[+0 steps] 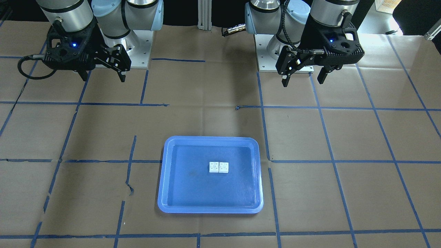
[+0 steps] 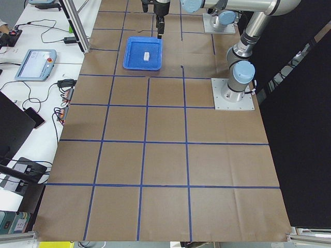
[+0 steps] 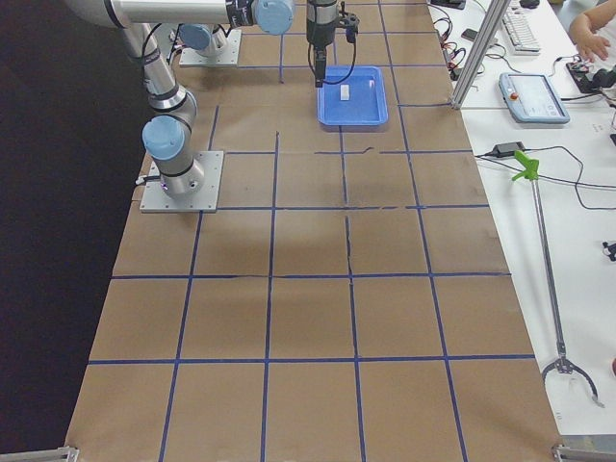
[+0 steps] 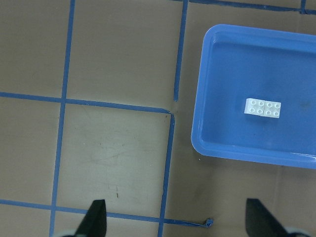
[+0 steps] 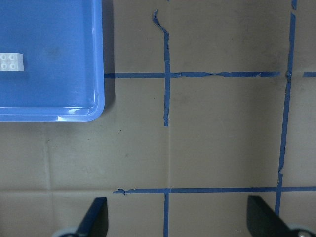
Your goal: Assemble white blocks and place on blue tray
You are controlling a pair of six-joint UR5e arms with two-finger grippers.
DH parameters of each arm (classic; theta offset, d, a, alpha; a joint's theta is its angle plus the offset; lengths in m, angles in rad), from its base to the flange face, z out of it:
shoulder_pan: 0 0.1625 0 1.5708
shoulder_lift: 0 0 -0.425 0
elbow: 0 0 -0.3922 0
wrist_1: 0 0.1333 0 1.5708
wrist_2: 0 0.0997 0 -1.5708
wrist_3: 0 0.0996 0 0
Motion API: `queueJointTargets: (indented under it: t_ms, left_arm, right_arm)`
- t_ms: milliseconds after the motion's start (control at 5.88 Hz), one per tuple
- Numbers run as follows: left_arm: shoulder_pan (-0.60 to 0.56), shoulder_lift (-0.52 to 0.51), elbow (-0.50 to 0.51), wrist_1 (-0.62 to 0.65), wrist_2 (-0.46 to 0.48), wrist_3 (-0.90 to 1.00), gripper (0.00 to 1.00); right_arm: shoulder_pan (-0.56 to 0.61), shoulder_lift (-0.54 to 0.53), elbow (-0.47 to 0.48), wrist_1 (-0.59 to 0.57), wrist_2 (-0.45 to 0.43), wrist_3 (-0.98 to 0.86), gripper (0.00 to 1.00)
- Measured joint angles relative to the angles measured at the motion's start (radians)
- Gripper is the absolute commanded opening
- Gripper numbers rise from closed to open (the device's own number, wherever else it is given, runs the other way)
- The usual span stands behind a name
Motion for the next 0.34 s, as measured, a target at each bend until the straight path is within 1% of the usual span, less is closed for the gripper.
queueJointTargets:
  t_ms: [340]
  left_arm:
    - [0.0, 0.0, 0.0, 0.0, 0.0, 0.0, 0.99]
  right_arm:
    - [0.006, 0.012, -0.016, 0.002, 0.001, 0.008, 1.0]
